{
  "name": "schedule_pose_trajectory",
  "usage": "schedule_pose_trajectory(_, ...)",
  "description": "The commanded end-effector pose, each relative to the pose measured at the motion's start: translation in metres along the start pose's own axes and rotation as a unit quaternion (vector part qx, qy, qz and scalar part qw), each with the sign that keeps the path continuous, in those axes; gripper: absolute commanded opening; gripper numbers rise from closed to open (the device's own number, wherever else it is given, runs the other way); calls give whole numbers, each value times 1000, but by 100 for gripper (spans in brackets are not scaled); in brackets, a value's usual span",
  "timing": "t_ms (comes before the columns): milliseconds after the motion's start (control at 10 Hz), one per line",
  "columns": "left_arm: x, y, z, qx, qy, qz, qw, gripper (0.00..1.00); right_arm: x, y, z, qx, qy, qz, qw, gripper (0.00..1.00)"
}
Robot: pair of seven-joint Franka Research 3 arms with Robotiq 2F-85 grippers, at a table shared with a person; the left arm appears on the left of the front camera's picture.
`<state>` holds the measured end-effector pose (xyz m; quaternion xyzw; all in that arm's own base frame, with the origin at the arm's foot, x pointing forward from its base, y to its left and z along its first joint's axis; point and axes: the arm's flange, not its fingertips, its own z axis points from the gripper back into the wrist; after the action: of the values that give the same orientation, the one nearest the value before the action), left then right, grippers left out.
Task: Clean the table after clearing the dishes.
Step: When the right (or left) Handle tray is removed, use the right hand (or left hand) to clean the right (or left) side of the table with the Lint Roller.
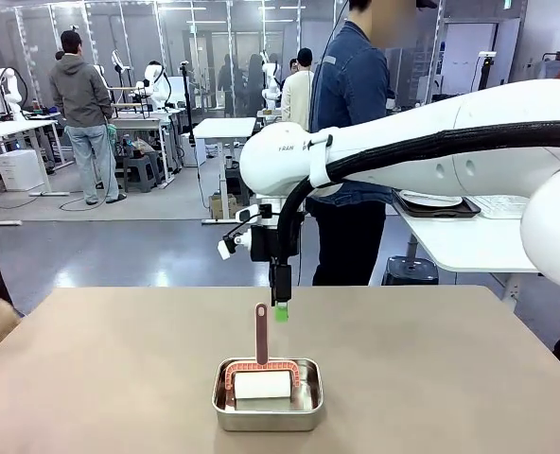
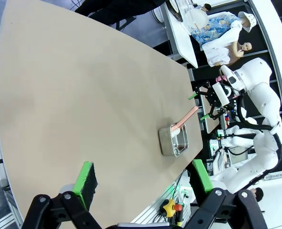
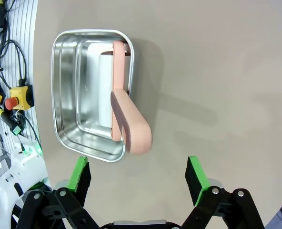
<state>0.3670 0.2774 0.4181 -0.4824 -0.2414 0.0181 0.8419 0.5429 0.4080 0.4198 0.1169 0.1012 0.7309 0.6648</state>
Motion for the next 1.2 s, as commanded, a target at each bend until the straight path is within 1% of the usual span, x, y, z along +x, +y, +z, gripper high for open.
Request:
schedule_pose_trajectory(0, -4, -3, 4, 0, 8, -3, 1000, 100, 18, 5, -15, -2, 4, -12, 1000, 100)
schedule_pose_trajectory(300, -4, -3, 4, 0, 8, -3, 1000, 100, 37, 7, -33, -10, 19, -13, 1000, 100)
schedule_pose_trajectory(700, -4, -3, 4, 0, 8, -3, 1000, 100, 38, 12, -35, -14, 23, -15, 1000, 100)
schedule_pose_trajectory(800, -4, -3, 4, 0, 8, -3, 1000, 100, 39, 13, -34, -16, 23, -12, 1000, 62)
schedule_pose_trajectory(900, -4, -3, 4, 0, 8, -3, 1000, 100, 41, 14, -34, -16, 23, -10, 1000, 44)
schedule_pose_trajectory(1000, -4, -3, 4, 0, 8, -3, 1000, 100, 41, 13, -34, -15, 23, -10, 1000, 4)
schedule_pose_trajectory(1100, -4, -3, 4, 0, 8, -3, 1000, 100, 40, 15, -32, -15, 20, -12, 1000, 0)
